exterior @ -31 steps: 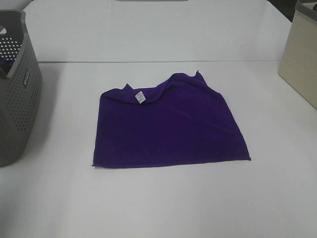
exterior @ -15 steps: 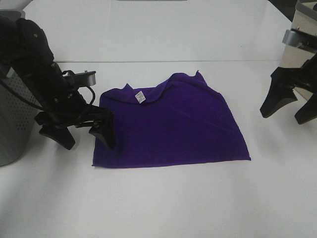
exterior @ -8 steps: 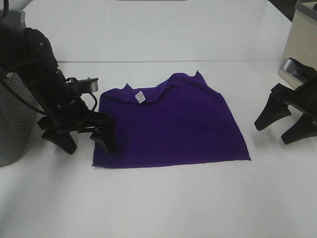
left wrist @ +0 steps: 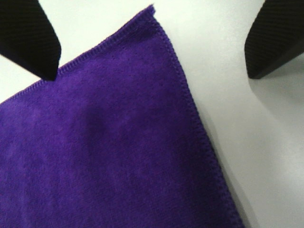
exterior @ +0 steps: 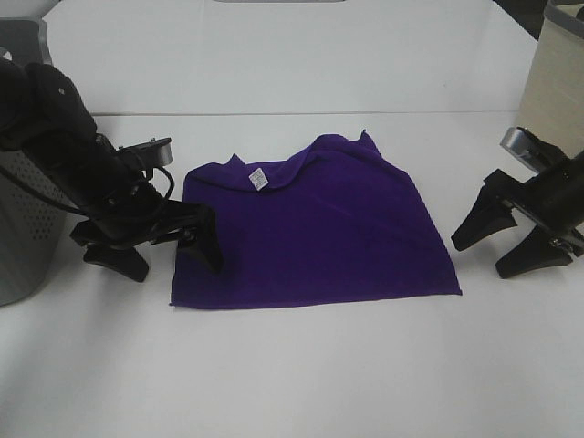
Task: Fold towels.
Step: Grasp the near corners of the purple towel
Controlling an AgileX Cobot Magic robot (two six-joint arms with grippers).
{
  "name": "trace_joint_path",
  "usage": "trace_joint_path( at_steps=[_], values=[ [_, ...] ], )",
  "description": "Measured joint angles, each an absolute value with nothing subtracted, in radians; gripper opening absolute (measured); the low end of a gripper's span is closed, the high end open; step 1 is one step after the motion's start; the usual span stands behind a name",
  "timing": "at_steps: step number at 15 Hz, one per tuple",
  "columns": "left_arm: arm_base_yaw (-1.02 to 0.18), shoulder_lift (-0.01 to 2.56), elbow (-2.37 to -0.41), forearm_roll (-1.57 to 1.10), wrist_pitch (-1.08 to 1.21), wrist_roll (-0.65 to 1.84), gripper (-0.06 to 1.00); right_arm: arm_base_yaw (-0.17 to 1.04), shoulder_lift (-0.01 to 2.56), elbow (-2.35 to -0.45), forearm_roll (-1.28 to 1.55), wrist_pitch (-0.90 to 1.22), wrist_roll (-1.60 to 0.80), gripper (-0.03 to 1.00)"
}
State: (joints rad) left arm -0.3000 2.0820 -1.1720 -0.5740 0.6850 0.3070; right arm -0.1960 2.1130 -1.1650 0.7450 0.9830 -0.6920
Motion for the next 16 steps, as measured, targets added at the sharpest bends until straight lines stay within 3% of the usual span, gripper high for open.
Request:
trace_joint_path(
  at_steps=[16],
  values=[
    [-0.3, 2.082, -1.169, -0.622, 0.661, 0.312, 0.99, -0.196, 2.147, -1.175, 0.788, 0.991, -0.64, 0.74]
  ],
)
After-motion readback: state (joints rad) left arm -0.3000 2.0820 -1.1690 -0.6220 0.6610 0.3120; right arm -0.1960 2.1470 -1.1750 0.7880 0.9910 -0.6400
